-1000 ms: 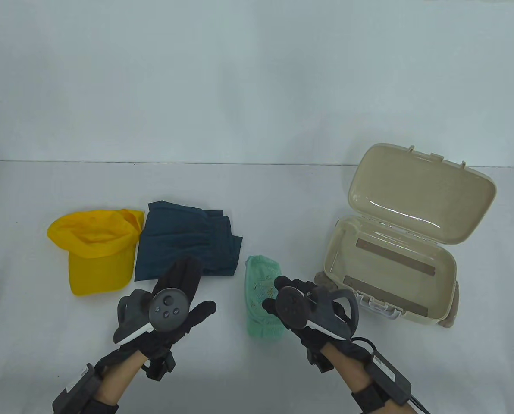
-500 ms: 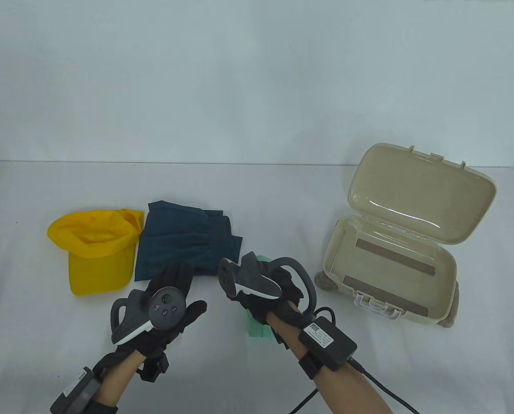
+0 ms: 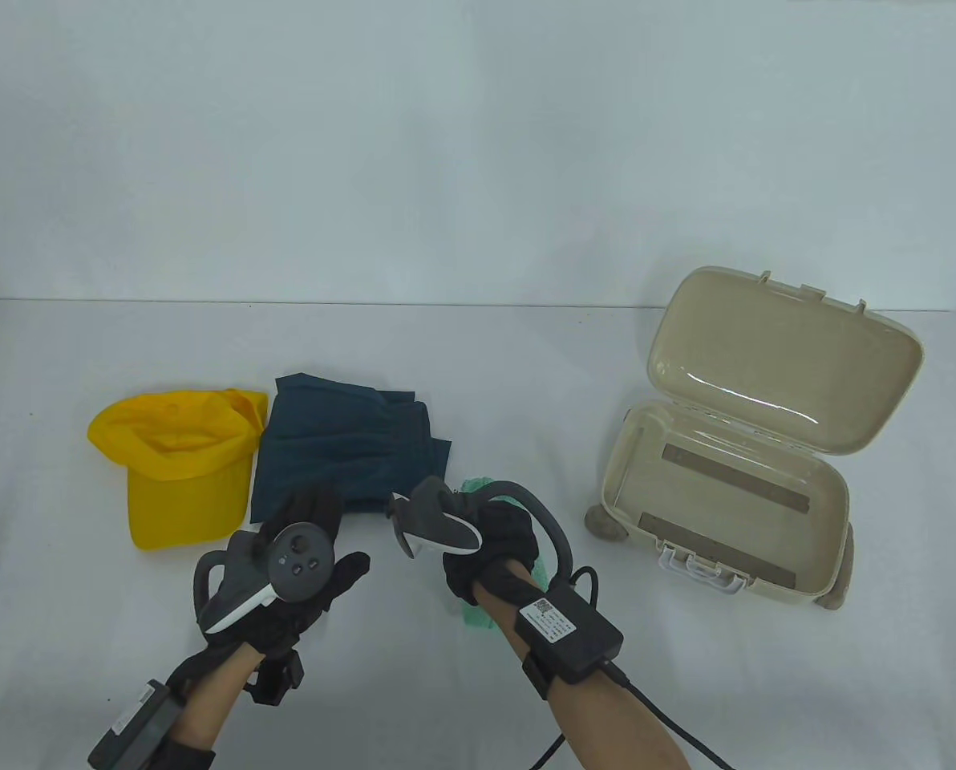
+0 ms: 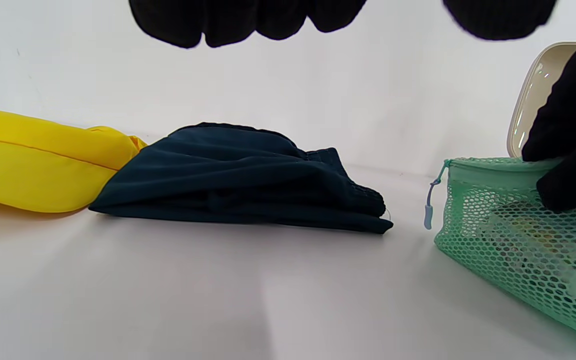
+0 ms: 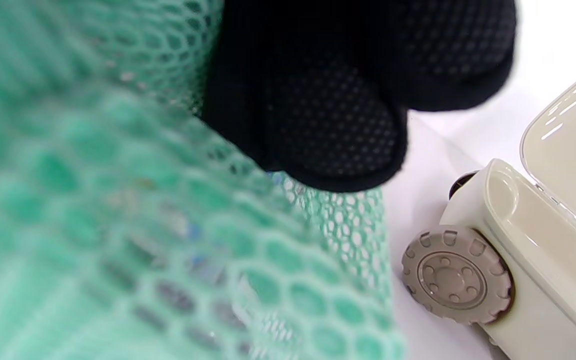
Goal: Pack suitcase
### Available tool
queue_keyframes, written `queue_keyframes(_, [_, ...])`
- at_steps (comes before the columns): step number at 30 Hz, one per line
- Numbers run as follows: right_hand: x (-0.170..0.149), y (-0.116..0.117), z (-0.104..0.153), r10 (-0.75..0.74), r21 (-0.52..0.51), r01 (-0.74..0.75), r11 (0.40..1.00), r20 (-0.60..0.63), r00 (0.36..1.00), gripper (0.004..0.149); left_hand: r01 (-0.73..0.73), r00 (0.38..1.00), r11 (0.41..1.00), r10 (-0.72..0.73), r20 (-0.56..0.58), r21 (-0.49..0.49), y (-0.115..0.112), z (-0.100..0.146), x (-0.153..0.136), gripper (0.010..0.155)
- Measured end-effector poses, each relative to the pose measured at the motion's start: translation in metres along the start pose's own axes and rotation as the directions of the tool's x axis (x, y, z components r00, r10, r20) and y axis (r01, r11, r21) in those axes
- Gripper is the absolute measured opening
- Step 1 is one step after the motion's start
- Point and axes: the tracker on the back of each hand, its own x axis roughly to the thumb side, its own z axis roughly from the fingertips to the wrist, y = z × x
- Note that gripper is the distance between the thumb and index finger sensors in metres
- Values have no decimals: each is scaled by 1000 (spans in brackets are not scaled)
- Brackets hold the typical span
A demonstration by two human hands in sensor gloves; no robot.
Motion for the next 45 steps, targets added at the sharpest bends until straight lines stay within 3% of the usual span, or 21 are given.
queue_keyframes(5, [-11, -4, 0, -67, -5, 67, 998, -21, 998, 44, 1, 1000, 1000, -1, 9, 11, 0, 0, 1, 84])
queue_keyframes(12, [-64, -15, 8, -340, 10, 341, 940, -47, 939, 44, 18, 999, 999, -19, 27, 28, 1, 2, 6, 84])
queue_keyframes(16, [-117, -22, 15, -558, -30, 557, 830, -62, 828, 44, -22, 998, 1000, 21, 51, 21, 2, 4, 9, 84])
queue_keyframes(19, [-152, -27, 24, -645, -93, 639, 764, -74, 761, 44, -14, 997, 999, 11, 70, 37, 4, 6, 14, 84])
queue_keyframes(22, [-192, -28, 34, -706, -169, 687, 707, -103, 701, 44, 1, 996, 999, -4, 85, 38, 3, 7, 18, 84])
queue_keyframes(25, [-232, -23, 43, -726, -236, 688, 687, -164, 668, 44, -25, 994, 999, 22, 103, 23, 2, 8, 21, 84])
queue_keyframes(30, [-289, 10, 48, -773, -294, 716, 633, -278, 570, 44, 2, 994, 1000, -5, 111, 27, 2, 9, 24, 84])
queue_keyframes(33, [-314, 43, 43, -777, -303, 723, 621, -358, 517, 44, 4, 995, 1000, -7, 103, 31, 3, 9, 23, 84])
queue_keyframes(39, [-338, 99, 30, -797, -294, 768, 569, -427, 426, 45, 19, 997, 999, -23, 74, 49, 5, 9, 19, 85])
queue_keyframes(45, [-350, 134, 21, -809, -292, 797, 529, -457, 370, 45, 33, 996, 995, -40, 83, 95, 11, 11, 20, 86])
